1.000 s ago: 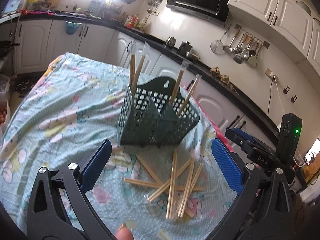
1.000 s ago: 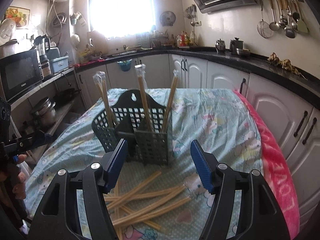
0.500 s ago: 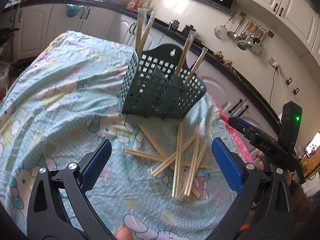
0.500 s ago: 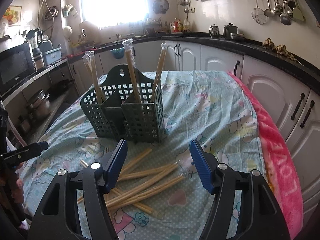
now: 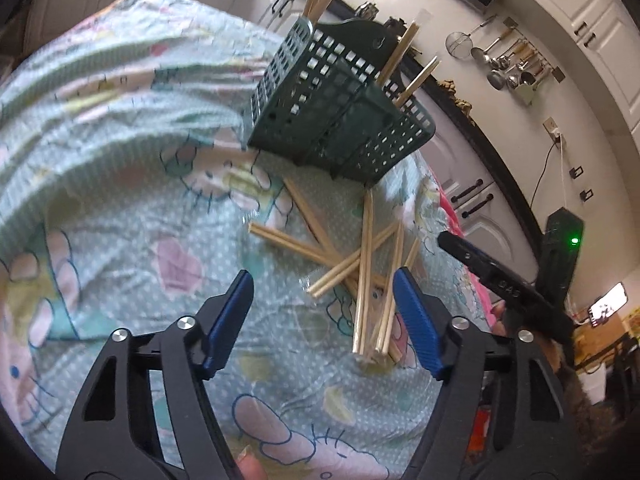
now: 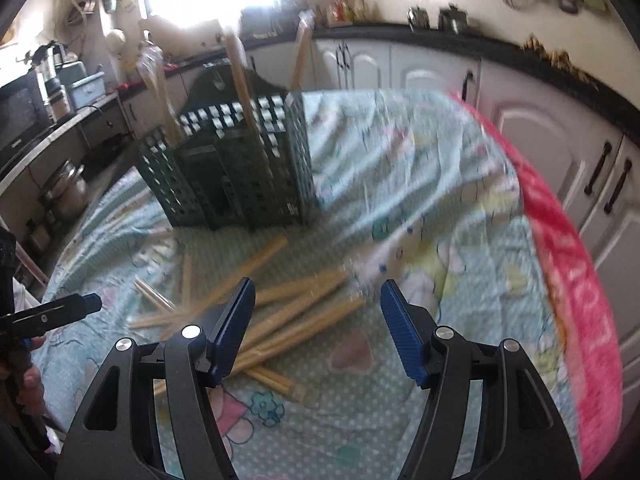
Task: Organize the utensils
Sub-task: 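Withdraw both open tools from the caddy toward the remaining chopsticks, then lower the left tool onto a wooden chopstick and close it while the right tool grasps another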
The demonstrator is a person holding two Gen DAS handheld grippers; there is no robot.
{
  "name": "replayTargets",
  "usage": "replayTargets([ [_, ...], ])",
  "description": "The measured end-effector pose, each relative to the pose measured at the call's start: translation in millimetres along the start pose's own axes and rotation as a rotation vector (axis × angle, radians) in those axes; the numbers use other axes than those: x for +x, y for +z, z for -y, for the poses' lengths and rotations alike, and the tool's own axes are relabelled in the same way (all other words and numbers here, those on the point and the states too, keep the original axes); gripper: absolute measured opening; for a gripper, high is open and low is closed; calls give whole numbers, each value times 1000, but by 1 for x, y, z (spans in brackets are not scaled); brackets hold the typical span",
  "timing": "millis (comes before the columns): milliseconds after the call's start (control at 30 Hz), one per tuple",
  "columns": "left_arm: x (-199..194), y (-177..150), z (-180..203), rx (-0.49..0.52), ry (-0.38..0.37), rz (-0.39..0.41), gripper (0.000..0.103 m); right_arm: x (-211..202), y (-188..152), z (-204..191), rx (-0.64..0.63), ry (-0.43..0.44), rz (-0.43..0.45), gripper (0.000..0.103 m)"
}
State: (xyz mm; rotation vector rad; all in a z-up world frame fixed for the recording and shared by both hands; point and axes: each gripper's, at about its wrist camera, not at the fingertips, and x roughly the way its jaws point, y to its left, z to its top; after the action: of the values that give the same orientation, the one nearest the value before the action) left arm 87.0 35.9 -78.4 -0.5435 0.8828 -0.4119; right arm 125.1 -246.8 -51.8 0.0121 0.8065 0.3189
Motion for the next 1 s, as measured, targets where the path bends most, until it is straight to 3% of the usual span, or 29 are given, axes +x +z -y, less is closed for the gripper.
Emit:
replayTargets([
  [133,7,-4,0,-10,-26,-27,54,12,-5,6,41,10,-48,54],
  [400,22,-7,-3,-49,-38,-70,52,32,-8,18,137,45,-111,48],
  [500,28,-7,-9,-74,-49,-87,43,39,-9,23,167,53,-125,46],
  [667,32,-4,-13,-105,-82,-90,38,50,-8,31,221,77,-144,37],
  [833,36,-4,-14,-120,-106,-102,19,54,-5,36,260,97,-143,27],
  [1000,36,-7,-14,-109,-118,-106,8,56,-3,41,295,122,-142,19],
])
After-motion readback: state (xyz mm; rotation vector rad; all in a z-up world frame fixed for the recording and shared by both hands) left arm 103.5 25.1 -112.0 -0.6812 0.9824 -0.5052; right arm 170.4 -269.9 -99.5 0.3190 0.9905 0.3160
